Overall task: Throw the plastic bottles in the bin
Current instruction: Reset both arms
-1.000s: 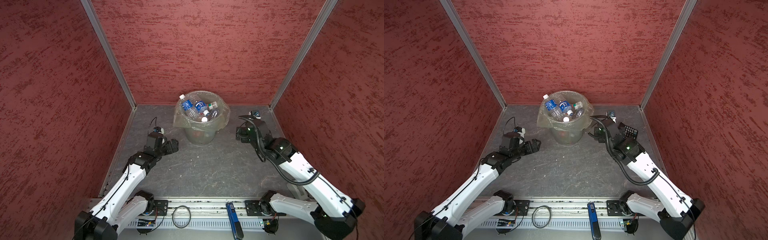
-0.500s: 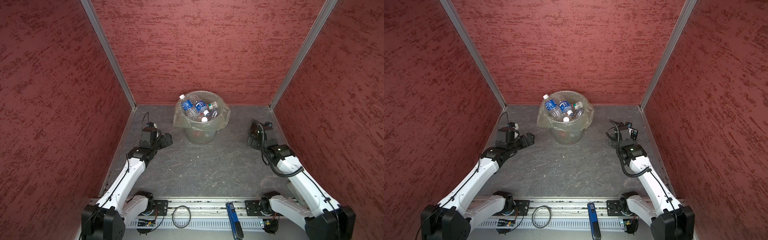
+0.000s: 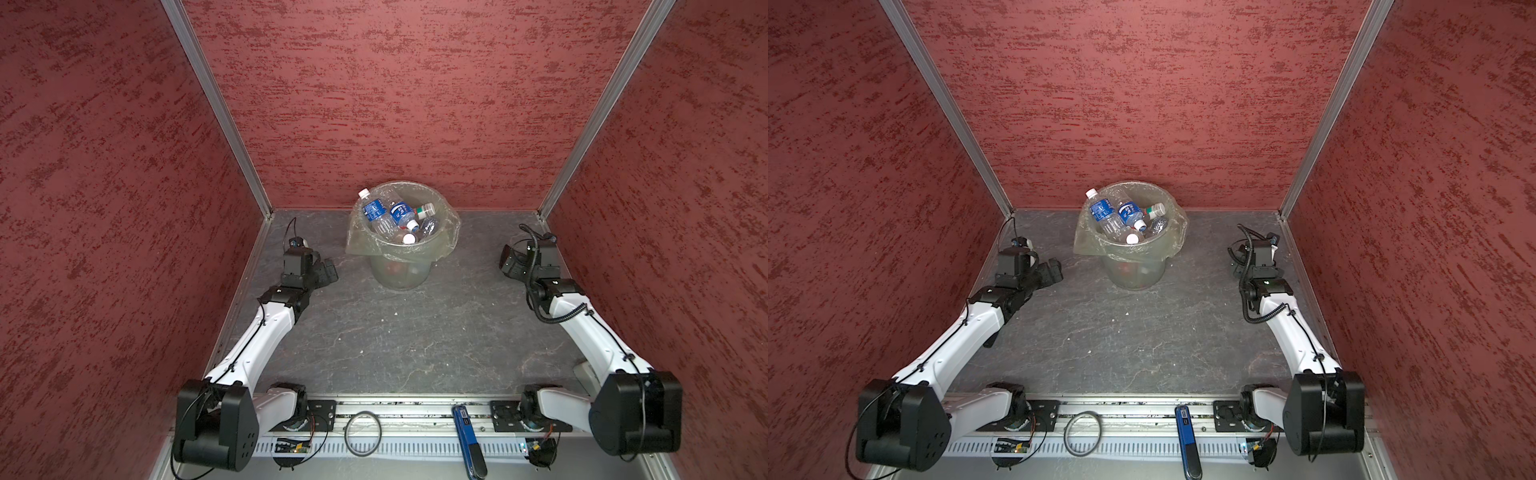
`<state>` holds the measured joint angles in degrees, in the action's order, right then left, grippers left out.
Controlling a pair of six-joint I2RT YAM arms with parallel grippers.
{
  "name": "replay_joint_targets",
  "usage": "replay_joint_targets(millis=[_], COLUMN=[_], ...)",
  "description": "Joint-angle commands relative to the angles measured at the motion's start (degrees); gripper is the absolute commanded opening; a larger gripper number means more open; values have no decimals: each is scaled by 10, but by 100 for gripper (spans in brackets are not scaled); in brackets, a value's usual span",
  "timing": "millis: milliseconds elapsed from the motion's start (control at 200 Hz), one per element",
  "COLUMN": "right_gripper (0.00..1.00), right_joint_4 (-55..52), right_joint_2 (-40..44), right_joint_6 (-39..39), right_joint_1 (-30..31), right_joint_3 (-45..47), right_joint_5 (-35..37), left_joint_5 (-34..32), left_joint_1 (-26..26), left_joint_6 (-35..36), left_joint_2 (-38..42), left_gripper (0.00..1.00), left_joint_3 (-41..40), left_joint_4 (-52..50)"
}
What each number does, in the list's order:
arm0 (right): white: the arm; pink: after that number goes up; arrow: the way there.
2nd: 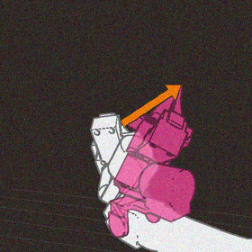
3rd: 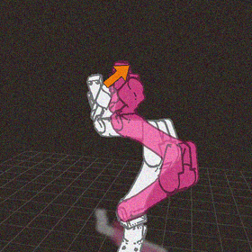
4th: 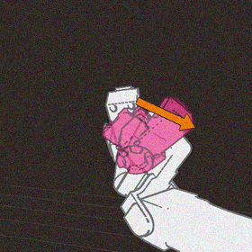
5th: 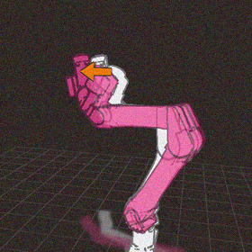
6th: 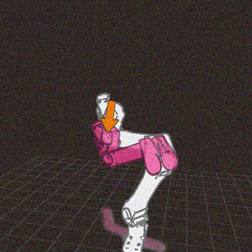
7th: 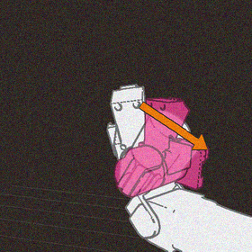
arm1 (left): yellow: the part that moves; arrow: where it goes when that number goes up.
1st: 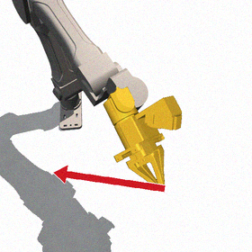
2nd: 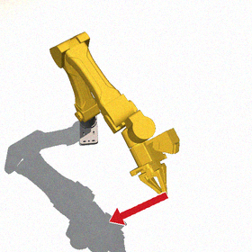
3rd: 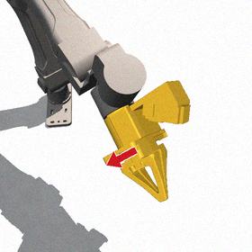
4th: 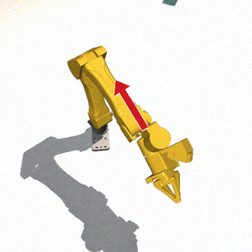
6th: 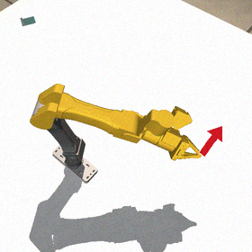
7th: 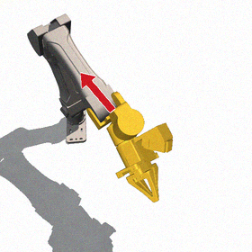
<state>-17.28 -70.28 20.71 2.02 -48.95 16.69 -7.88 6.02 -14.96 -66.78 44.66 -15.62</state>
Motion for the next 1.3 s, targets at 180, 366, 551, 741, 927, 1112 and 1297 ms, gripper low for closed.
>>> replay_joint_targets(millis=[180,366,551,741,927,1112,1297], right_gripper=[99,99,99,99,99,98,98], right_joint_4=[399,481,549,622,681,711,799], right_joint_2=[56,-2,-28,-49,-64,-85,-125], right_joint_6=[-164,-196,-214,-229,-241,-243,-227], right_joint_1=[-2,-2,-2,-2,-2,-3,-12], right_joint_3=[210,241,275,302,317,312,334], right_joint_5=[-5,-20,-17,-49,-59,-69,-105], left_joint_5=[91,209,224,216,208,205,199], left_joint_1=[-89,-136,-138,-110,-104,-104,-102], left_joint_6=[107,134,128,158,162,160,162], left_joint_2=[-33,-102,-144,-188,-210,-211,-210], left_gripper=[100,100,100,99,99,99,99], left_joint_3=[-106,-172,-198,-218,-232,-230,-230], left_joint_4=[264,440,555,629,672,667,667])
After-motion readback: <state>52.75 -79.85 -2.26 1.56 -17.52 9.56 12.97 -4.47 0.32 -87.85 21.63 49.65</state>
